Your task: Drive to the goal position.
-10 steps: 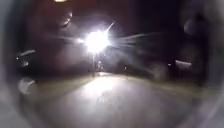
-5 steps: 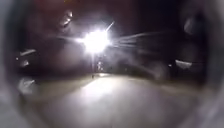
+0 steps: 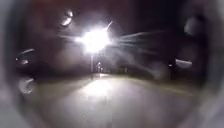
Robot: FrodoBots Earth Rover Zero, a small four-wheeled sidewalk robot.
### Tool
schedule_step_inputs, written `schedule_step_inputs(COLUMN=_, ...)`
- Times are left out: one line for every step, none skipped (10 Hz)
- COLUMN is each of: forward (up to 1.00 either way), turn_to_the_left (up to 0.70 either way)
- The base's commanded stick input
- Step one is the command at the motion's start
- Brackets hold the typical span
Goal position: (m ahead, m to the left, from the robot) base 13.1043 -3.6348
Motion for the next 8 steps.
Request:
schedule_step_inputs(forward=1.0, turn_to_the_left=0.1)
schedule_step_inputs(forward=1.0, turn_to_the_left=0.11)
schedule_step_inputs(forward=1.0, turn_to_the_left=0.03)
schedule_step_inputs(forward=1.0, turn_to_the_left=0.02)
schedule_step_inputs(forward=1.0, turn_to_the_left=0.06)
schedule_step_inputs(forward=1.0, turn_to_the_left=0.11)
schedule_step_inputs(forward=1.0, turn_to_the_left=0.08)
schedule_step_inputs(forward=1.0, turn_to_the_left=0.05)
